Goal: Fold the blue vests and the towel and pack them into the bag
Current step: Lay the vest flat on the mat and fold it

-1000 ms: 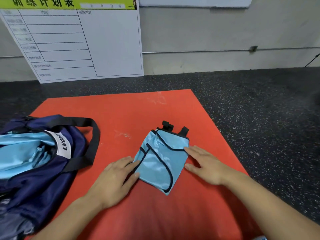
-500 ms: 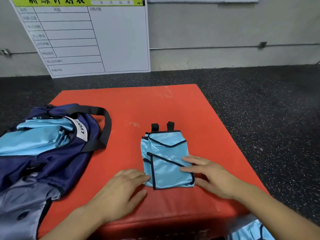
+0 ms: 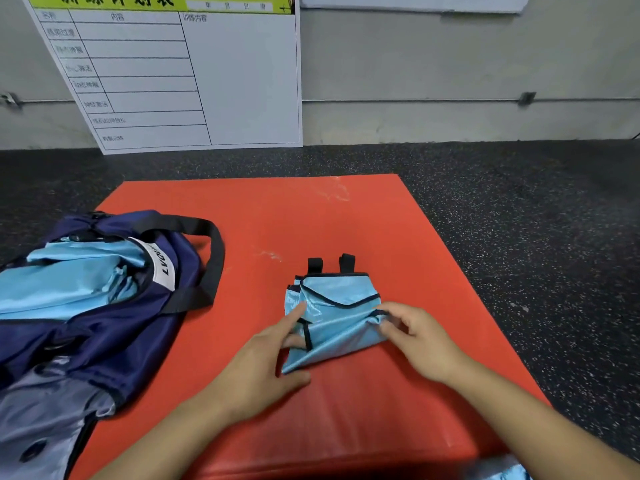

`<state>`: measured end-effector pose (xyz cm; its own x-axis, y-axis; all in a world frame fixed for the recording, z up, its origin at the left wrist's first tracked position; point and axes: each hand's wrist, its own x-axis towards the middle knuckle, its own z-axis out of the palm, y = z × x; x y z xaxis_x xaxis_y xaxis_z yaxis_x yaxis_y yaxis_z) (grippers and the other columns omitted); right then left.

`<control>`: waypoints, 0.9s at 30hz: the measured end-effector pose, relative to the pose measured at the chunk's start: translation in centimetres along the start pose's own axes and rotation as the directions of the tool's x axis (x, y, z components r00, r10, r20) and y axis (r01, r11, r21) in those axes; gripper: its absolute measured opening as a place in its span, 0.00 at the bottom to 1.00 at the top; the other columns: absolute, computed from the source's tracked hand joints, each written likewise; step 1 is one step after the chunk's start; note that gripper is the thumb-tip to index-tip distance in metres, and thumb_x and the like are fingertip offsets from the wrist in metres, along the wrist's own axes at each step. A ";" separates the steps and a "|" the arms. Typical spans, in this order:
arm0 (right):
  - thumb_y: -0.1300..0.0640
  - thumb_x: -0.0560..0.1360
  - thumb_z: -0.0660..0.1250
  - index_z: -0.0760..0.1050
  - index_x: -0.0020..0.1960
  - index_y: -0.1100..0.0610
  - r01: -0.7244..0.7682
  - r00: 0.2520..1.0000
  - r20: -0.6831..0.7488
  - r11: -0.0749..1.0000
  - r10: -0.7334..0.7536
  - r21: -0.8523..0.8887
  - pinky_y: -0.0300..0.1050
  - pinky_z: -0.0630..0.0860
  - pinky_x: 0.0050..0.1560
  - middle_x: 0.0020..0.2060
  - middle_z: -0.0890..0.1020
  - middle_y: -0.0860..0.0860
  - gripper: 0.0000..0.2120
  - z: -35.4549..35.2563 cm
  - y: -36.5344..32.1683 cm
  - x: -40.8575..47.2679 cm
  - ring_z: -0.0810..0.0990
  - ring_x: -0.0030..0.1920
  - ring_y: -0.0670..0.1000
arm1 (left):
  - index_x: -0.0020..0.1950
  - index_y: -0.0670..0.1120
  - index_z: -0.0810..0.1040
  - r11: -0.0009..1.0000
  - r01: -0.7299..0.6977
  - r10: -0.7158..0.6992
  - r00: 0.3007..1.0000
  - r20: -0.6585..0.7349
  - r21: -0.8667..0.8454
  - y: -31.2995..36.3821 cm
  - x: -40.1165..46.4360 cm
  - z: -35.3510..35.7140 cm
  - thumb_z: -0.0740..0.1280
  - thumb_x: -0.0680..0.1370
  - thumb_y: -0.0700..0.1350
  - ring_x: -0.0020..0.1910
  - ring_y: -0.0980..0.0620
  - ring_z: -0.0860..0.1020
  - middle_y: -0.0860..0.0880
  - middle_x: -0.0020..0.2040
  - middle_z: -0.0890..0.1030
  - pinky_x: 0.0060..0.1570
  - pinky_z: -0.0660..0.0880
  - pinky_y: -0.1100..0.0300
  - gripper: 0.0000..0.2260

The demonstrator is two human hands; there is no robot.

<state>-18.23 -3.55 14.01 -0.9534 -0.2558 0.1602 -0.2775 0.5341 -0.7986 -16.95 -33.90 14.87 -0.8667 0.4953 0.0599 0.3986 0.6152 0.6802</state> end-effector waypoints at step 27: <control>0.62 0.79 0.68 0.84 0.58 0.43 -0.300 0.932 -0.205 0.954 0.299 0.027 0.33 0.66 0.35 0.38 0.80 0.42 0.16 0.7 1.1 7.5 0.70 0.31 0.42 | 0.80 0.53 0.57 0.790 0.233 -0.412 0.887 -0.210 -0.567 -1.6 9.4 0.8 0.71 0.79 0.47 0.43 0.59 0.83 0.58 0.43 0.86 0.49 0.75 0.62 0.33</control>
<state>-25.57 -5.40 13.94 -0.9958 0.0864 0.0295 0.0245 0.5642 -0.8253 -25.49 -29.80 13.74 -0.9956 0.0574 -0.0735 -0.0567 0.2538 0.9656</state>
